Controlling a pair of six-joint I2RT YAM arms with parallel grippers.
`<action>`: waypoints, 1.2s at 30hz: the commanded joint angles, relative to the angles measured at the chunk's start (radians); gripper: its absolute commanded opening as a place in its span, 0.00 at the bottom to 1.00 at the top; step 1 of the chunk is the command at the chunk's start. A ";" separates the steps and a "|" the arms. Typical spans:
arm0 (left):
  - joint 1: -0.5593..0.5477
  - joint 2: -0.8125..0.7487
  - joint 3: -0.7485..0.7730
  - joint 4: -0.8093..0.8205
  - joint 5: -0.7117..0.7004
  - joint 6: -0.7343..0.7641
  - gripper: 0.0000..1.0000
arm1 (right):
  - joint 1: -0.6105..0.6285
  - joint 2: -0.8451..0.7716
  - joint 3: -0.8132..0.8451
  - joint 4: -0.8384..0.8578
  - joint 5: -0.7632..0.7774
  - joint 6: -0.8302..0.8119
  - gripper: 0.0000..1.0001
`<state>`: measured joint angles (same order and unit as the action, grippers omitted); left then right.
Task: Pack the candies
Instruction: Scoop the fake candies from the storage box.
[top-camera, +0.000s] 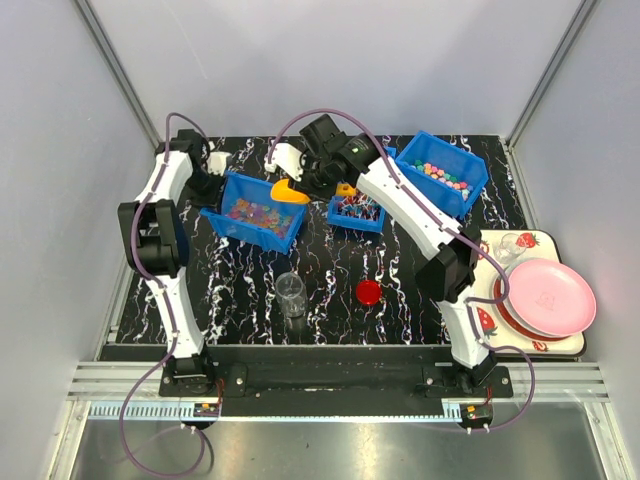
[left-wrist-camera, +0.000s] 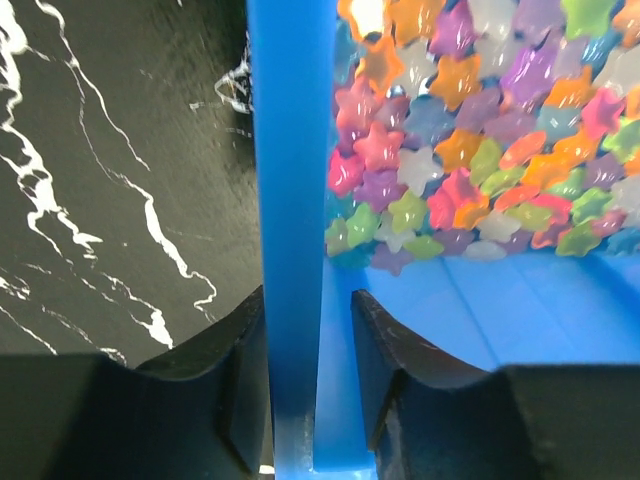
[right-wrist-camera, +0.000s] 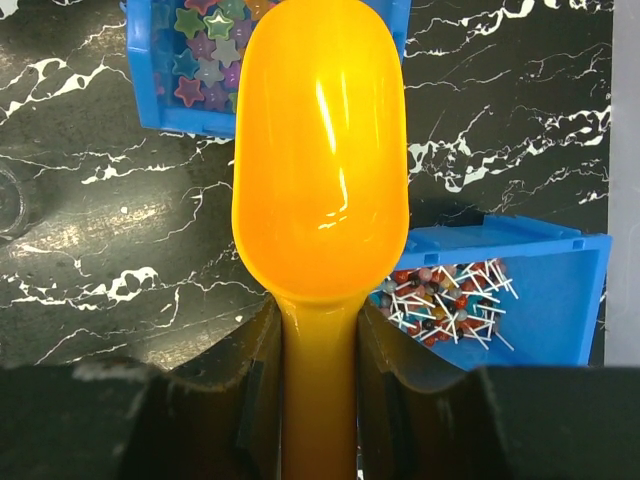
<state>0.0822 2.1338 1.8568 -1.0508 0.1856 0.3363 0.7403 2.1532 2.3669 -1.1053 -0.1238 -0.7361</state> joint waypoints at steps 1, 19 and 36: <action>-0.001 0.012 0.030 -0.023 -0.040 0.020 0.31 | -0.005 0.016 0.057 -0.002 -0.022 -0.003 0.00; -0.018 0.044 -0.048 0.000 -0.100 0.004 0.14 | 0.014 0.074 0.086 0.002 0.027 -0.023 0.00; -0.030 -0.064 -0.080 0.101 0.017 -0.088 0.00 | 0.056 0.183 0.176 -0.113 0.157 -0.068 0.00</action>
<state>0.0578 2.1349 1.7706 -1.0267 0.1349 0.2882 0.7815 2.3333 2.4817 -1.2007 -0.0280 -0.7830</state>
